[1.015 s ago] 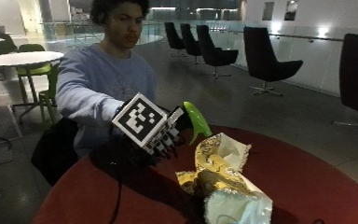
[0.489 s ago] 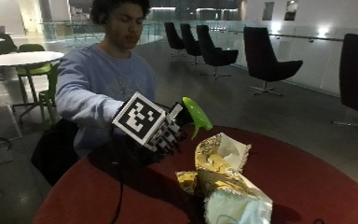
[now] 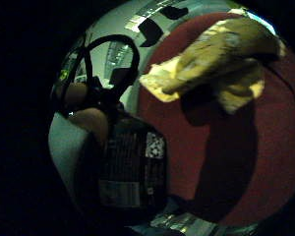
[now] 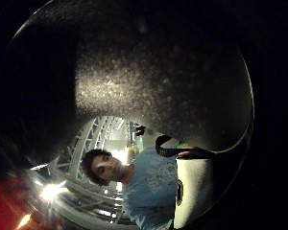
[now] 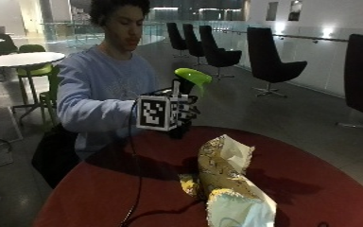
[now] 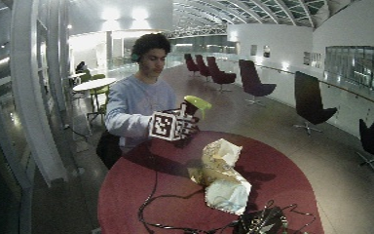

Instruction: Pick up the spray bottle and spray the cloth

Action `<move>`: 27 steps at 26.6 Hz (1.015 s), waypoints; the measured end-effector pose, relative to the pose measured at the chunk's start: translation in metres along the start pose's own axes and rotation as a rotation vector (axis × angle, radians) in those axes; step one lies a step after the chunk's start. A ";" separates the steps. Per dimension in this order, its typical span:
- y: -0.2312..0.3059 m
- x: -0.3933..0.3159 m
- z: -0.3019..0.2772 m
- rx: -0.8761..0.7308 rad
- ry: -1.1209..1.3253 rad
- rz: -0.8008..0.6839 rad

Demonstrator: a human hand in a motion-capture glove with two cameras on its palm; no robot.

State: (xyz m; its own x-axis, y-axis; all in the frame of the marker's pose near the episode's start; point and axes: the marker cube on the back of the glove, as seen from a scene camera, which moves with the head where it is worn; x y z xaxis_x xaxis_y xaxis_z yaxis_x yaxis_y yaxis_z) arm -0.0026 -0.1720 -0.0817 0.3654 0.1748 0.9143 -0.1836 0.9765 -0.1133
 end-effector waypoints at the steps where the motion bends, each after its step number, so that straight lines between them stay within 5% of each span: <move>1: -0.002 -0.004 0.012 0.003 -0.026 -0.035; 9: -0.027 -0.012 0.112 -0.075 -0.108 -0.270; 16: -0.072 -0.005 0.200 -0.025 -0.111 -0.305; 27: -0.083 0.015 0.236 -0.038 -0.046 -0.282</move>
State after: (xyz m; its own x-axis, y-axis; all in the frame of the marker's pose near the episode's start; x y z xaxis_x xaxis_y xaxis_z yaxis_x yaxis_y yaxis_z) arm -0.1967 -0.2804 0.0334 0.3549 -0.1093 0.9285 -0.0463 0.9899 0.1342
